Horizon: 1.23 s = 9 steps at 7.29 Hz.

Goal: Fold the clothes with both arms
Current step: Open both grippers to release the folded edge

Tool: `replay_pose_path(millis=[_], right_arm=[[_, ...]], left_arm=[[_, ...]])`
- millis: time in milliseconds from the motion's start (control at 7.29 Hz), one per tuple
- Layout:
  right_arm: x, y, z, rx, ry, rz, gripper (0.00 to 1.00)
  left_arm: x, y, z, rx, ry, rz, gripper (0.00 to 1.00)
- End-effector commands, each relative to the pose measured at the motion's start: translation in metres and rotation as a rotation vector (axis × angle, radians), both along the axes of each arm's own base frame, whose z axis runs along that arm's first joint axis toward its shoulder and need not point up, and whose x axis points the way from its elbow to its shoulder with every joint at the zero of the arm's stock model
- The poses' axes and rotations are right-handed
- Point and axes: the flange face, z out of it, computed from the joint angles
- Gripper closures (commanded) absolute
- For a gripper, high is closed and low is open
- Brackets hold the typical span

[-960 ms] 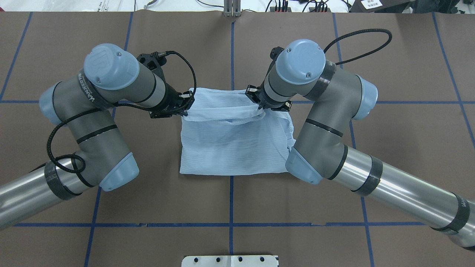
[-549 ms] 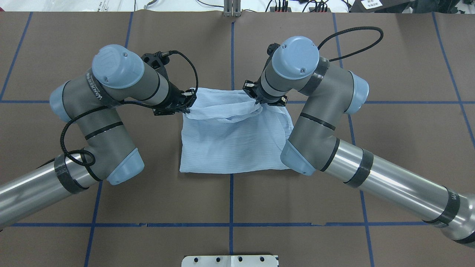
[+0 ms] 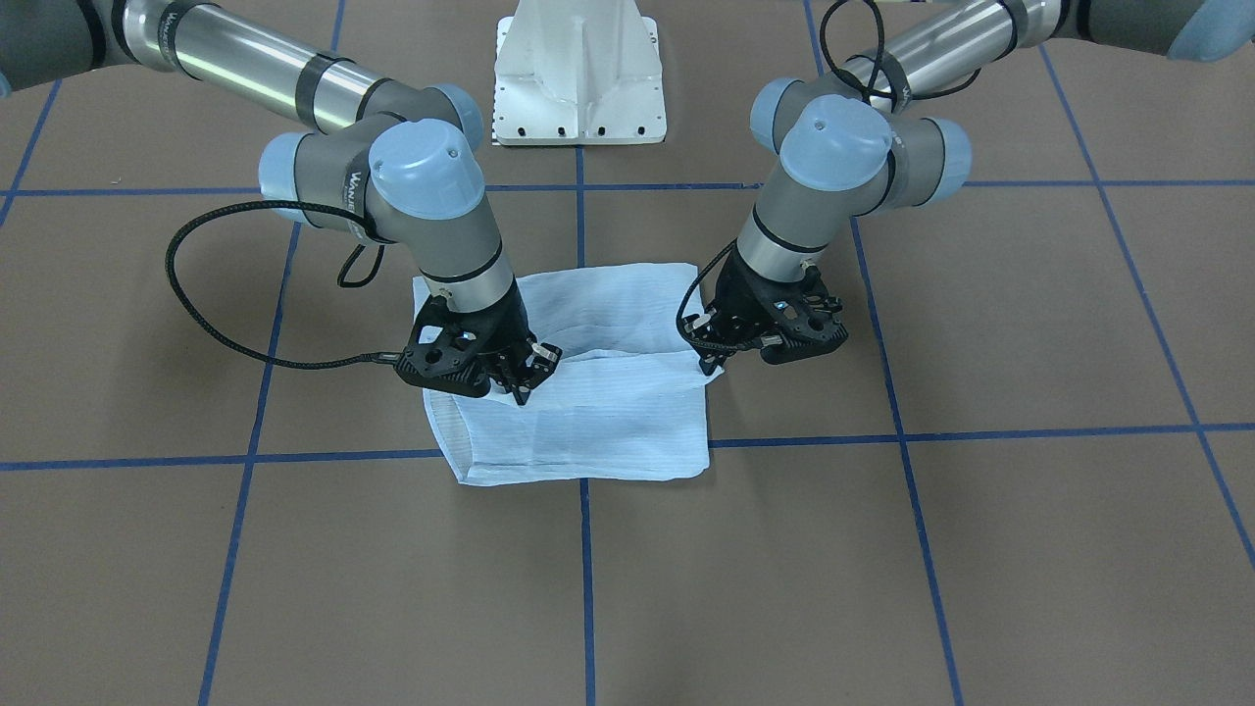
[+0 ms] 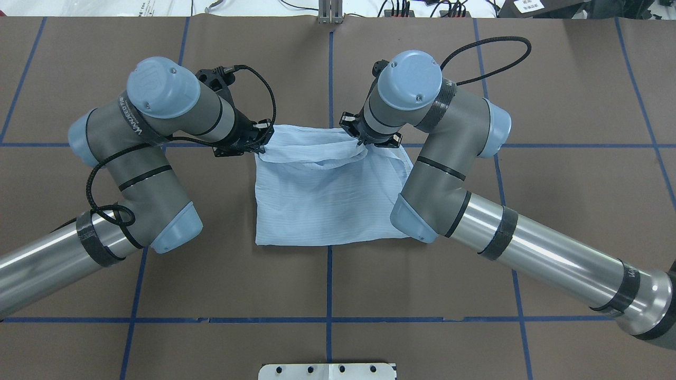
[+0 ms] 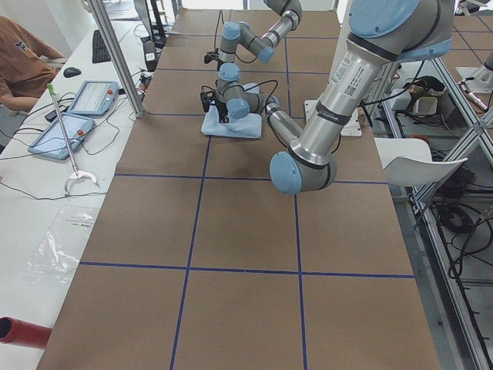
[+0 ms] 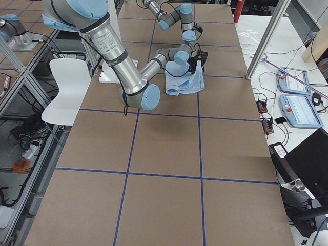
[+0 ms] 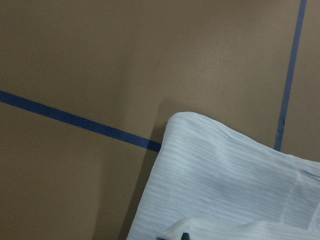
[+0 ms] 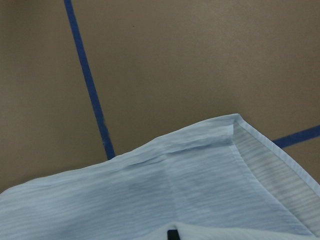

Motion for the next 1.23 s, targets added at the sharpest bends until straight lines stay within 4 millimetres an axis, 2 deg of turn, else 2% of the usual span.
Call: replay_pose_path(millis=[0,137,274,412,686,960,1097], right_arm=[[-0.003,-0.005,0.005,0.002,-0.003,0.004,1.0],[-0.003,-0.005,0.005,0.003,-0.003,0.004,0.47],[-0.002,-0.006,0.005,0.005,-0.01,0.006,0.0],[0.002,-0.009,0.004,0.005,-0.018,0.009,0.0],[0.013,-0.012,0.0,0.0,-0.039,-0.021,0.0],[0.041,-0.025,0.0,0.031,-0.042,-0.061,0.0],[0.073,-0.035,0.025,0.101,0.0,-0.089,0.0]], left_arm=[[-0.002,-0.004,0.0,-0.006,0.002,-0.01,1.0],[0.001,-0.006,0.0,-0.009,0.007,-0.013,0.32],[0.006,-0.011,0.001,-0.01,0.007,-0.016,0.01],[0.007,-0.013,0.002,-0.012,0.003,-0.016,0.01],[-0.013,-0.034,0.007,-0.016,-0.01,-0.052,0.01],[-0.047,-0.057,0.012,0.039,-0.036,-0.06,0.01],[-0.083,-0.075,0.026,0.113,-0.07,-0.029,0.01]])
